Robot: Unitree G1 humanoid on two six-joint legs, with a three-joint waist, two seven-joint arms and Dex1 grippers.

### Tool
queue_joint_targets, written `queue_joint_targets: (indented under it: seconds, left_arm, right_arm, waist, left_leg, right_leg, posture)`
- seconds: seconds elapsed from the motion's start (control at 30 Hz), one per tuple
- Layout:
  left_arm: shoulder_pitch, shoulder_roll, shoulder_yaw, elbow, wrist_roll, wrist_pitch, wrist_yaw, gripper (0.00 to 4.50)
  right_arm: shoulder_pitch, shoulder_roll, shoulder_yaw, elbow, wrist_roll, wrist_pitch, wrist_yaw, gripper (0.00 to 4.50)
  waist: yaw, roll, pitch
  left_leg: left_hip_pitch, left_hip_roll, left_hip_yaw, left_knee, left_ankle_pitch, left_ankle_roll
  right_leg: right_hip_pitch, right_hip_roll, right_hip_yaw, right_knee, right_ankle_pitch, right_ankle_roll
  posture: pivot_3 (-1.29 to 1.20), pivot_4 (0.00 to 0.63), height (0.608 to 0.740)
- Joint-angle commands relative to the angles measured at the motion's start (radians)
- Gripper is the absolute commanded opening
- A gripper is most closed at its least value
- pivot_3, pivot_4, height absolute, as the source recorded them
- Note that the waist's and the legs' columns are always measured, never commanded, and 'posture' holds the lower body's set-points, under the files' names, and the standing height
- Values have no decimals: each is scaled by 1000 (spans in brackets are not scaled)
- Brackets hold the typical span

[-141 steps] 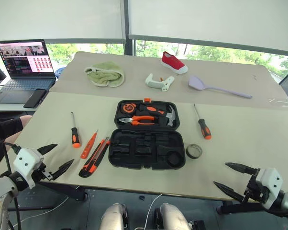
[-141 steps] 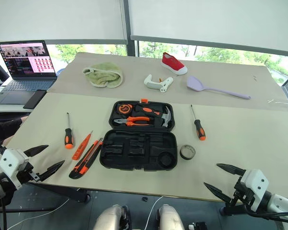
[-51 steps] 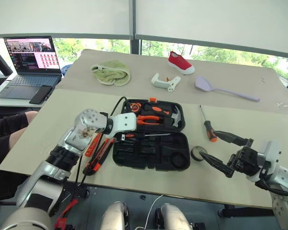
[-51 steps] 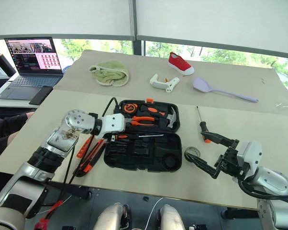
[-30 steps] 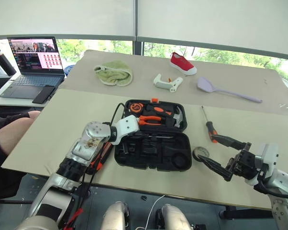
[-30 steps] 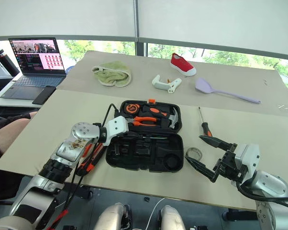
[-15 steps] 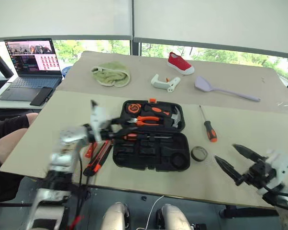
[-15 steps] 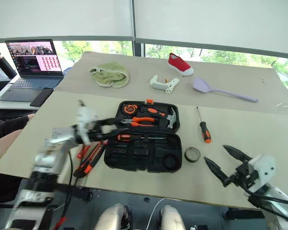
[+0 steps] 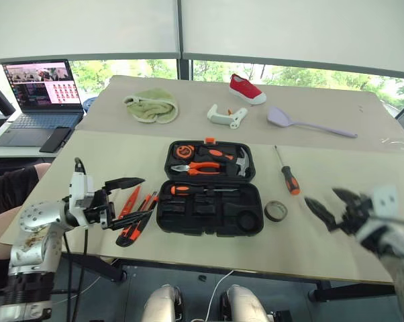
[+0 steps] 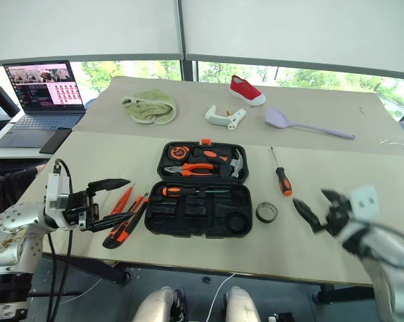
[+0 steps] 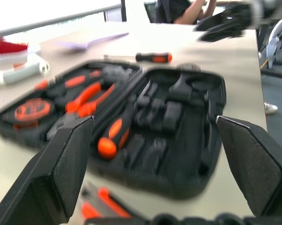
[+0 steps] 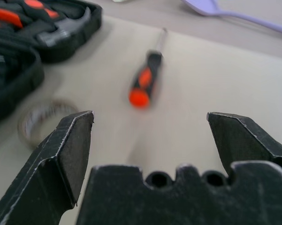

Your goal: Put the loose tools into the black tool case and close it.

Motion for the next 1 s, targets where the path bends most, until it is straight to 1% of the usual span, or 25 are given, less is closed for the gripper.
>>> queue_joint_targets:
  seconds: [0.03, 0.1, 0.2, 0.27, 0.3, 0.33, 0.37, 0.43, 0.47, 0.5, 0.53, 0.57, 0.63, 0.67, 0.77, 0.8, 0.87, 0.9, 0.93, 1.0]
  left_arm:
    - [-14, -15, -12, -30, -10, -21, 16, 4472]
    - [-15, -21, -19, -29, -7, -25, 20, 4472]
    - [-18, -28, -30, -23, 0, -33, 23, 4472]
    - [-24, -36, -38, -16, 7, -45, 26, 4500]
    - [-26, -39, -41, -14, 9, -47, 28, 4500]
    - [-26, -39, -44, -15, 10, -50, 24, 4500]
    - [-26, -39, -46, -17, 9, -51, 23, 4500]
    - [-22, -35, -46, -22, 4, -51, 23, 4500]
    - [-20, -34, -46, -24, 2, -52, 23, 4500]
    - [-15, -32, -45, -26, 0, -52, 22, 4500]
    - [-9, -31, -43, -30, -1, -53, 21, 4500]
    - [-4, -30, -42, -35, -3, -53, 22, 4500]
    - [2, -37, -36, -47, -15, -47, 34, 4500]
    - [4, -42, -30, -55, -24, -41, 44, 4500]
    - [17, -42, -13, -86, -62, 5, 76, 4500]
    - [26, -35, -9, -100, -78, 29, 80, 4500]
    - [49, -25, 9, -130, -115, 74, 94, 4500]
    - [64, -17, 16, -138, -120, 84, 95, 4500]
    - [81, -11, 25, -137, -115, 78, 93, 4500]
    - [119, 0, 44, -131, -97, 58, 93, 4500]
  right_arm:
    - [-236, -56, 152, 128, -54, 236, -34, 4500]
    - [-335, -59, 217, 199, -86, 299, -40, 4500]
    - [-435, -48, 287, 299, -128, 347, -35, 4500]
    - [-507, -20, 332, 388, -172, 353, -60, 3975]
    - [-528, -17, 350, 415, -188, 355, -58, 3842]
    - [-541, -25, 371, 430, -205, 360, -50, 3442]
    - [-547, -30, 377, 438, -216, 366, -48, 3171]
    - [-556, -33, 365, 449, -217, 381, -39, 2342]
    - [-556, -36, 361, 450, -216, 388, -32, 2123]
    - [-549, -45, 355, 447, -218, 392, -26, 1705]
    - [-539, -54, 348, 442, -222, 390, -24, 1438]
    - [-530, -58, 336, 437, -226, 379, -27, 1064]
    - [-516, -62, 306, 432, -233, 338, -35, 1007]
    - [-510, -59, 283, 427, -236, 282, -36, 1007]
    - [-504, -34, 203, 419, -216, 23, 22, 1007]
    - [-507, -26, 186, 421, -217, -128, 62, 1007]
    - [-509, -25, 208, 380, -178, -375, 277, 1007]
    - [-516, -24, 241, 352, -150, -439, 397, 1007]
    - [-538, -27, 305, 326, -138, -461, 516, 1007]
    - [-602, -19, 433, 326, -187, -492, 648, 1007]
  waist:
    - [4, -1, 0]
    - [3, 0, 0]
    - [4, 0, 0]
    - [2, 0, 0]
    - [1, 0, 0]
    - [0, 0, 0]
    - [1, 0, 0]
    - [2, 0, 0]
    - [2, 0, 0]
    - [1, 0, 0]
    - [0, 0, 0]
    - [0, 0, 0]
    - [0, 0, 0]
    - [0, 0, 0]
    - [-1, 0, 1]
    - [-3, 0, 1]
    - [-9, 1, 1]
    - [-13, 1, 1]
    - [-17, 1, 1]
    - [-30, 1, 1]
  left_leg:
    - [-2, 0, -3, 0, 3, 5]
    - [-7, -1, -2, 0, 4, 7]
    - [-8, -1, -2, 0, 4, 7]
    - [-8, -2, -1, 1, 4, 6]
    - [-8, -2, -1, 1, 4, 6]
    - [-8, -2, 0, 1, 4, 6]
    - [-8, -2, 0, 1, 4, 6]
    - [-8, -2, 0, 1, 4, 6]
    - [-8, -2, 0, 1, 5, 6]
    - [-8, -2, 0, 1, 5, 5]
    - [-7, -2, 1, 1, 5, 5]
    - [-7, -2, 1, 1, 5, 5]
    - [-7, -2, 1, 1, 5, 6]
    - [-7, -2, 1, 1, 5, 5]
    - [-7, -2, 1, 1, 5, 5]
    - [-7, -2, 1, 1, 4, 6]
    - [-7, -1, 1, 1, 4, 6]
    - [-6, -1, 1, 1, 4, 6]
    - [-5, 0, 1, 0, 4, 5]
    - [-4, 2, 1, 0, 4, 5]
  right_leg:
    - [0, 2, -1, 0, -2, 0]
    - [-3, 5, -1, 1, -2, 0]
    - [-3, 6, -1, 0, -3, 1]
    - [-3, 6, -1, 0, -3, 2]
    - [-3, 5, -2, 0, -3, 2]
    - [-3, 5, -2, 0, -3, 3]
    - [-3, 5, -3, 0, -3, 3]
    - [-3, 5, -3, 0, -3, 4]
    - [-3, 5, -3, 0, -3, 4]
    - [-3, 5, -3, 0, -3, 4]
    - [-3, 5, -3, 0, -3, 4]
    - [-3, 5, -3, 0, -3, 4]
    - [-3, 5, -4, 0, -3, 4]
    - [-3, 5, -4, 0, -3, 4]
    - [-3, 5, -4, 0, -3, 4]
    - [-3, 5, -4, 0, -3, 5]
    - [-3, 6, -3, 0, -4, 7]
    - [-3, 7, -3, 0, -6, 9]
    - [-2, 8, -2, 0, -6, 10]
    - [-2, 11, -1, 0, -6, 10]
  posture:
    - [0, 150, 736]
    - [0, 150, 736]
    - [0, 150, 736]
    - [0, 150, 736]
    - [0, 150, 736]
    - [0, 150, 736]
    - [0, 150, 736]
    - [0, 150, 736]
    - [0, 150, 736]
    - [0, 150, 736]
    - [0, 150, 736]
    - [0, 150, 736]
    - [0, 150, 736]
    - [0, 150, 736]
    - [0, 150, 736]
    - [0, 150, 736]
    - [0, 150, 736]
    - [0, 150, 736]
    - [0, 150, 736]
    - [0, 150, 736]
